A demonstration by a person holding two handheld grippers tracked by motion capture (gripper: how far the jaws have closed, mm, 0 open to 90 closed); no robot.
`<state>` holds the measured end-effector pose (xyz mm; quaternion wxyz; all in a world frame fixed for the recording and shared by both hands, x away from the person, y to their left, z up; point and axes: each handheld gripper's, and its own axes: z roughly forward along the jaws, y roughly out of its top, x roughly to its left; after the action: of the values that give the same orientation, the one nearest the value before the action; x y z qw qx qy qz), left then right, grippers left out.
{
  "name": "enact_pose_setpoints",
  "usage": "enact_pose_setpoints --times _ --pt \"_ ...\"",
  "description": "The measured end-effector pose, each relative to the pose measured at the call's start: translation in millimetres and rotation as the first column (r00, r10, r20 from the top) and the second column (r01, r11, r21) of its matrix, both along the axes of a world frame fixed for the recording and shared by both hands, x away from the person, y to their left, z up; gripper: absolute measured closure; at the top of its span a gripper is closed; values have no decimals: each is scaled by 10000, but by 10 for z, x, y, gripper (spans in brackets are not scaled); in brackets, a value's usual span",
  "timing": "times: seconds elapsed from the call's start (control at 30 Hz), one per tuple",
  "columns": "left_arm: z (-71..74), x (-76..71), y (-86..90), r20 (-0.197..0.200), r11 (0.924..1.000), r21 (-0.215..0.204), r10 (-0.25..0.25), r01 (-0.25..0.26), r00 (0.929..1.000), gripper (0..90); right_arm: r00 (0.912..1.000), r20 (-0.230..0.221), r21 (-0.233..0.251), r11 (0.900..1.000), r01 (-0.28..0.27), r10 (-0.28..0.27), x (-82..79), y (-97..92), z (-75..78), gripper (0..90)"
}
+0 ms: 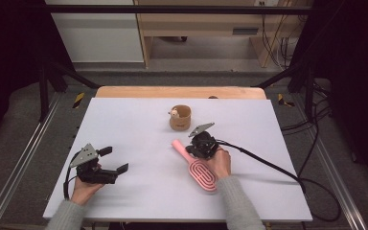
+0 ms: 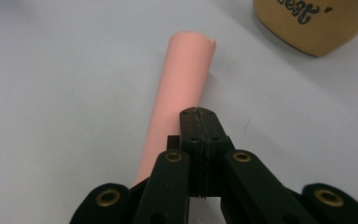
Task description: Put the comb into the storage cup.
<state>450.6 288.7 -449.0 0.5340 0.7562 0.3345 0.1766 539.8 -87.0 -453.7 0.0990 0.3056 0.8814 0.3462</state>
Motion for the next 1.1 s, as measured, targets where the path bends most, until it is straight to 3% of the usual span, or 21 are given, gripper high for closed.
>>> enact_pose_setpoints --times 0.53,0.73,0.8,0.93,1.1 --pt "-7 2 -8 -46 10000 54 33 -33 10000 23 9989 -135 -36 9990 -440 439 -29 4 4 900" --pt "-8 4 -4 -59 10000 42 46 -46 10000 23 9993 -92 -101 9993 -359 358 -21 -9 18 900" --pt "-9 4 -4 -64 10000 38 45 -44 10000 24 9999 97 -92 10000 -39 40 -15 -44 78 900" --pt "-10 5 -2 -67 10000 38 70 -70 10000 23 9994 347 140 9999 25 -30 -54 -84 171 900" --pt "-11 4 -5 -88 10000 43 64 -64 9999 23 9979 653 578 9983 -18 -20 -235 -161 341 900"
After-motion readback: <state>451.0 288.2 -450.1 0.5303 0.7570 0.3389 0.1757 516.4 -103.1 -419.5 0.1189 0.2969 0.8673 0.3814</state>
